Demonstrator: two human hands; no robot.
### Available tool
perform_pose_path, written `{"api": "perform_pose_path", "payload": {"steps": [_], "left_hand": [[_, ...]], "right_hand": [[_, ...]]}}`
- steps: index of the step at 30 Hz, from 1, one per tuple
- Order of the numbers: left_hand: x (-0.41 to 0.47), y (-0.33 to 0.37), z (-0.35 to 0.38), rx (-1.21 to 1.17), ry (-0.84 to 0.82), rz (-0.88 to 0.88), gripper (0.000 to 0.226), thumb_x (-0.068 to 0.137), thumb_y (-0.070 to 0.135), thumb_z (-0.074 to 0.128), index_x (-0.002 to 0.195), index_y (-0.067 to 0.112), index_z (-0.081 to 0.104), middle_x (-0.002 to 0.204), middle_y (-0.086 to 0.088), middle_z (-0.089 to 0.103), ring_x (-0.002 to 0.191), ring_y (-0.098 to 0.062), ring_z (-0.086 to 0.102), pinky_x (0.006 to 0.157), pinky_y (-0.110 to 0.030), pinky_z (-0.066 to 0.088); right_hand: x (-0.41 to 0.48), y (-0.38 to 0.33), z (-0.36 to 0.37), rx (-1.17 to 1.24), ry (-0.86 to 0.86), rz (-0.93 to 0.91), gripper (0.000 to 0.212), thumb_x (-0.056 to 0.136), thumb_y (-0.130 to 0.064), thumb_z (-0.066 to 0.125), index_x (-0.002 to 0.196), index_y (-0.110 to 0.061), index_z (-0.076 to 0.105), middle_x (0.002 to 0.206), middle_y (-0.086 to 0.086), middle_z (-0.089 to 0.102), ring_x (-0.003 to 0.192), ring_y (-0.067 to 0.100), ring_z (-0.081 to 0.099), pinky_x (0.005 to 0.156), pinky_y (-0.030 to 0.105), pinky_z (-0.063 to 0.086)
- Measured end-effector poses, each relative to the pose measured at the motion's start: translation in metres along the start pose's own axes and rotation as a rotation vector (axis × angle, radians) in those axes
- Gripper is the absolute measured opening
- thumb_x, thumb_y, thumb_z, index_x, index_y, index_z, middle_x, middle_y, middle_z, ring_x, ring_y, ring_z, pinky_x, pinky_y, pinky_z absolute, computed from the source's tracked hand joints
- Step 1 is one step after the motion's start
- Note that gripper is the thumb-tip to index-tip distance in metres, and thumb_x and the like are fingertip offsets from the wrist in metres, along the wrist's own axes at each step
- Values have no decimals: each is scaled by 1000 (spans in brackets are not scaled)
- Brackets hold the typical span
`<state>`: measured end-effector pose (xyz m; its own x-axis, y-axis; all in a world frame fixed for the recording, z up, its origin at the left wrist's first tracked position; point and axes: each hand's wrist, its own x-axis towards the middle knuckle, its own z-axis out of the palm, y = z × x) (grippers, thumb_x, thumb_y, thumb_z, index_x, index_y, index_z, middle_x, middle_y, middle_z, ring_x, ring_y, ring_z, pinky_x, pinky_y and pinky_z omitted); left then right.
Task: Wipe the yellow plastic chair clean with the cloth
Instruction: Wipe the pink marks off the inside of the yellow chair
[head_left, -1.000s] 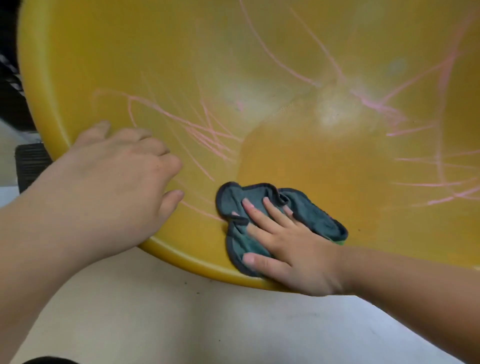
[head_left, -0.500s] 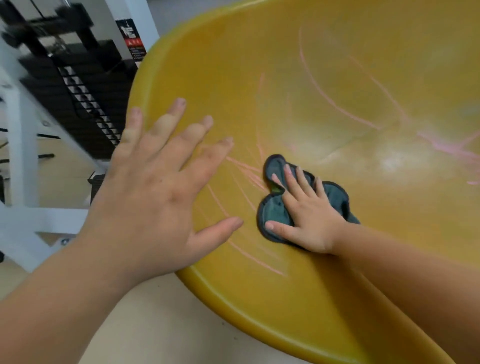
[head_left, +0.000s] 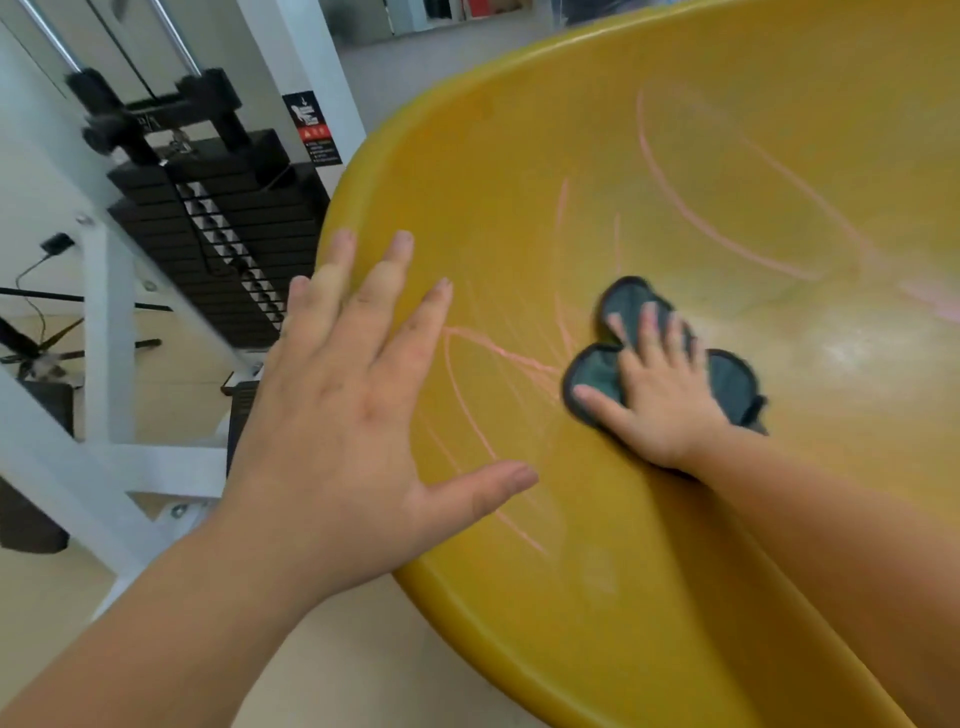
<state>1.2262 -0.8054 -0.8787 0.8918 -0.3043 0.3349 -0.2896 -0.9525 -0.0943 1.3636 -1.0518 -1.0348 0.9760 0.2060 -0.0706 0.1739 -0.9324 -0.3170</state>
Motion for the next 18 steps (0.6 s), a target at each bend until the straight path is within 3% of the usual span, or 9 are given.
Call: {"api": "perform_pose_path", "payload": {"steps": [4, 6, 9, 12, 14, 16, 18], "left_hand": [[0, -1, -1, -39, 35, 2, 117, 74, 92, 33, 153, 5, 34, 164, -13, 18, 153, -34, 7, 121, -57, 13], [-1, 1, -4, -72, 42, -11, 121, 71, 93, 35, 154, 4, 31, 165, -14, 16, 153, -33, 6, 124, -50, 9], [-4, -1, -7, -73, 19, -52, 134, 62, 98, 37, 158, 7, 18, 167, -13, 5, 154, -30, -1, 124, -39, 0], [-10, -5, -8, -116, -39, -160, 151, 44, 105, 39, 159, 18, -8, 166, -2, -18, 153, -19, -14, 122, -31, -8], [-13, -6, -8, -168, -56, -195, 157, 36, 106, 41, 156, 25, -20, 163, 6, -28, 152, -14, -17, 120, -35, -3], [-13, -7, -7, -210, -61, -199, 160, 32, 106, 43, 153, 28, -26, 160, 11, -34, 151, -12, -16, 117, -35, -1], [-12, -8, -6, -222, -72, -185, 162, 31, 106, 43, 153, 26, -25, 160, 11, -33, 151, -12, -16, 117, -33, -1]], "right_hand": [[-77, -59, 6, 154, -122, -463, 88, 88, -85, 11, 156, -41, -23, 164, -5, -35, 150, 22, -35, 125, 47, -13], [-111, -58, 2, 170, -221, -565, 82, 94, -76, 19, 155, -43, -25, 161, -11, -39, 148, 17, -39, 122, 41, -18], [-94, -14, 5, -54, -216, -437, 101, 79, -94, 14, 153, -41, -30, 160, 2, -43, 147, 25, -40, 124, 47, -15], [-27, 23, -6, -102, -94, 9, 129, 55, -107, -5, 157, -30, -26, 164, 17, -32, 151, 38, -29, 124, 59, -8], [1, 23, -13, -37, -29, 188, 136, 51, -108, -8, 160, -25, -21, 166, 19, -25, 152, 40, -25, 123, 62, -7], [10, 2, -8, 20, 4, 131, 134, 53, -107, -9, 160, -26, -20, 166, 17, -26, 153, 39, -25, 123, 62, -8], [-4, -33, 1, 89, -4, -100, 124, 59, -104, -8, 159, -32, -22, 166, 9, -31, 152, 32, -30, 123, 60, -9]]}}
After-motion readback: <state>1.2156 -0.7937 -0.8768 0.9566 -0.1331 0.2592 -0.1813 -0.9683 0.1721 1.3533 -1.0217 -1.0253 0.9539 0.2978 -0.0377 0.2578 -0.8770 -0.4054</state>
